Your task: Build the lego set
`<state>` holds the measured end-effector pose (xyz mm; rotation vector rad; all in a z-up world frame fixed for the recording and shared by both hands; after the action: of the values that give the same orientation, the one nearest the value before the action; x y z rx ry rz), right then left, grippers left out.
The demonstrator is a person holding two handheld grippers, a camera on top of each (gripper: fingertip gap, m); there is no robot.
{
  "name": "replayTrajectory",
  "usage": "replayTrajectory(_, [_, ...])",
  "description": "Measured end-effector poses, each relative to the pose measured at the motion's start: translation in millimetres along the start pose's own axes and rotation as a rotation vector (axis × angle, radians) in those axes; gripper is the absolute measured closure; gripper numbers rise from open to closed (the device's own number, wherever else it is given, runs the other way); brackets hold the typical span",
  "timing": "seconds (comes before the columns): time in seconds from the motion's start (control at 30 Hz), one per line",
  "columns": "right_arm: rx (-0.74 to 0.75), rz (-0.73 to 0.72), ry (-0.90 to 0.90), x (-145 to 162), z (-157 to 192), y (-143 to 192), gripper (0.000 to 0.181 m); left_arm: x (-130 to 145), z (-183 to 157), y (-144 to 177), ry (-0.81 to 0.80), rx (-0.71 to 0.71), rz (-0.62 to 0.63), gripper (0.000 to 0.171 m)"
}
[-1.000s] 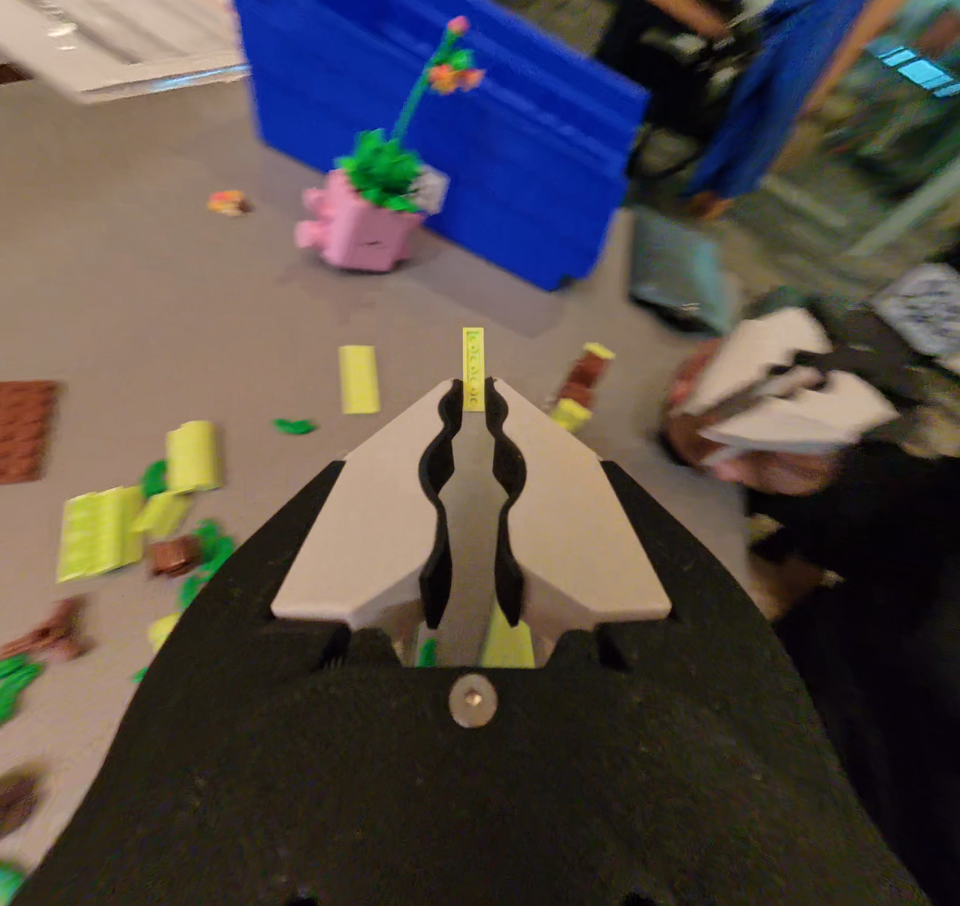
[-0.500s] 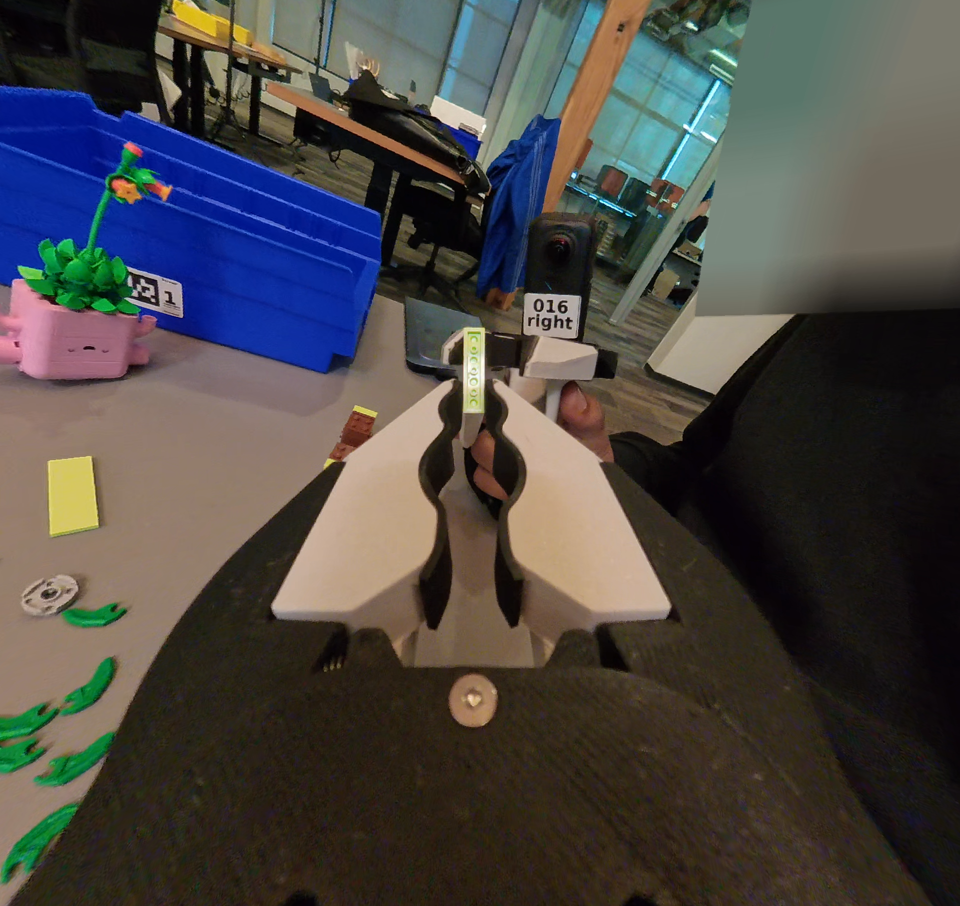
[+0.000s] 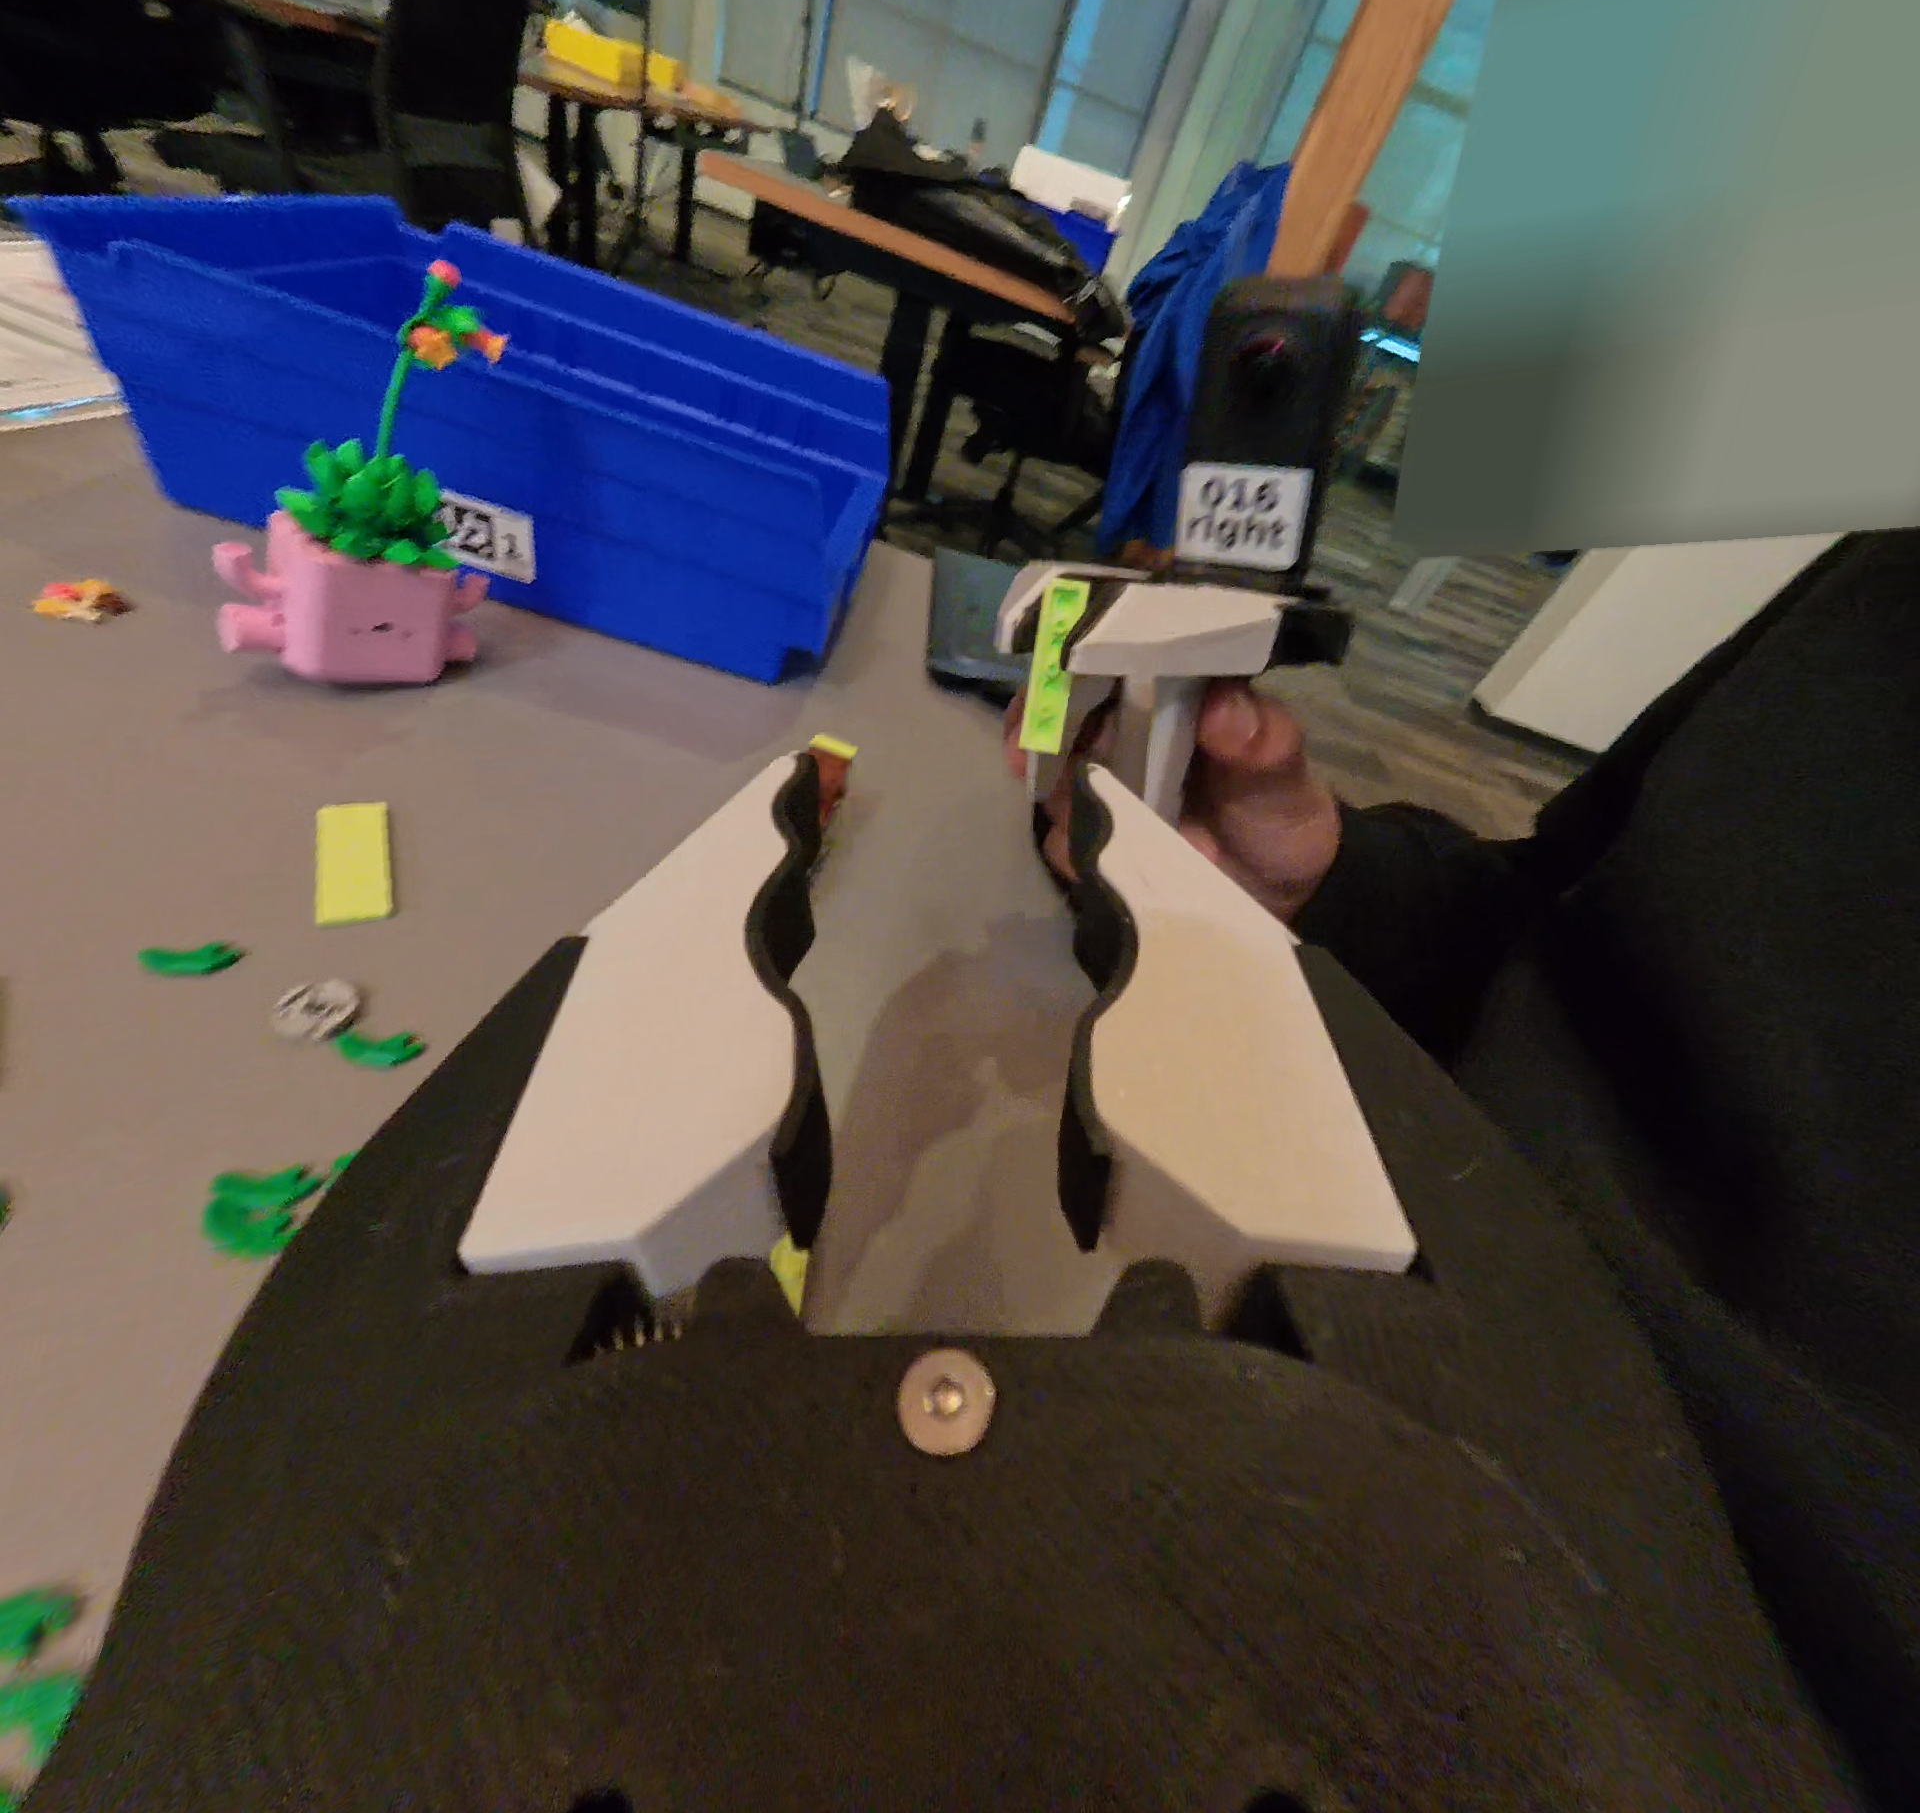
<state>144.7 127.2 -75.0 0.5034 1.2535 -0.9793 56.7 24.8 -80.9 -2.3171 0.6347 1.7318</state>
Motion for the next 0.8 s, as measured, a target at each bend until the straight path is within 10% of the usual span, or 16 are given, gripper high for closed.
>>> replayTrajectory(0.27, [0.012,0.813,0.467,60.6,6.0,-7.5,0.175,27.3,17.0,48.1,-0.039,-0.210,0.165,0.114])
replayTrajectory(0.8, [-0.130,1.082,0.500,94.7,10.4,-29.3,0.159,65.5,22.9,48.0,-0.040,-0.257,0.357,0.106])
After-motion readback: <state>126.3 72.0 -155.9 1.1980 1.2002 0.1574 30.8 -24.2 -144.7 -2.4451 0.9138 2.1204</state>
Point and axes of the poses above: each gripper's, where its closed fingertips meet, y back along the fingers, x out of its underside, z = x × y across the jaws, the point moved 7 cm from there along y, back along the fingers, and after that the axes turned 2 degrees about x, right-handed, at the moved point
